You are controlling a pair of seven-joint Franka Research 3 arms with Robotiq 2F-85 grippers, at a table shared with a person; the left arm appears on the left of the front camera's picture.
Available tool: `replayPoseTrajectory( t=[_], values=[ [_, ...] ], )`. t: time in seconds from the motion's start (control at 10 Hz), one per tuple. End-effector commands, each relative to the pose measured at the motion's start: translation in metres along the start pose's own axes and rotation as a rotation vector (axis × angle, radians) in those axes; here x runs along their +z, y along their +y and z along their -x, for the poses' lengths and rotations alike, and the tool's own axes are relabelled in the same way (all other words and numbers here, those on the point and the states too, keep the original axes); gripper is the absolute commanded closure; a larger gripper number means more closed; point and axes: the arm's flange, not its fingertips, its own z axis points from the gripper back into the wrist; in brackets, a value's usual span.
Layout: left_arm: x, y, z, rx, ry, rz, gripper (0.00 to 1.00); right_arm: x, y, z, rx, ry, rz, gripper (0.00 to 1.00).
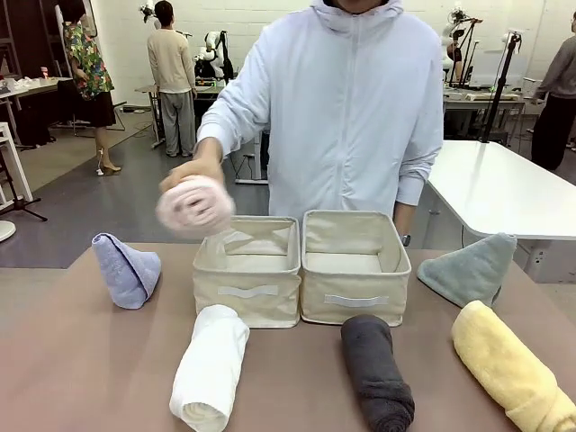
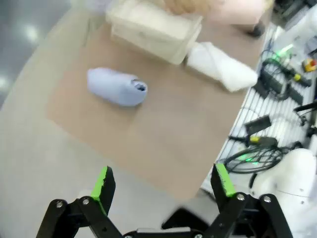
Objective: Sort the towels based on their folding style.
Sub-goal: Pick up one triangle-folded towel and place it in the left Fabric basket.
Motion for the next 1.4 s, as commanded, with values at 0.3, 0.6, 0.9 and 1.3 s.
replayPoseTrajectory(
  t=[0.3, 0.6, 0.9, 1.3],
  values=[
    [-0.166, -0.011, -0.071, 0.281, 0.706, -0.157, 0.0, 0.002, -0.002, -0.003, 0.021, -0.013, -0.01, 0.0],
    [-0.22, -0.015, -0.089, 0.378, 0.519, -0.269, 0.0, 0.002, -0.002, -0.003, 0.021, -0.013, -0.01, 0.0],
    [-0.196, -0.004, -0.096, 0.409, 0.229, -0.329, 0.0, 0.002, -0.002, -0.003, 0.021, -0.013, -0.01, 0.0],
    [-0.196, 0.0, -0.105, 0.428, 0.325, -0.314, 0.0, 0.002, -0.002, -0.003, 0.021, -0.013, -0.01, 0.0]
  ],
)
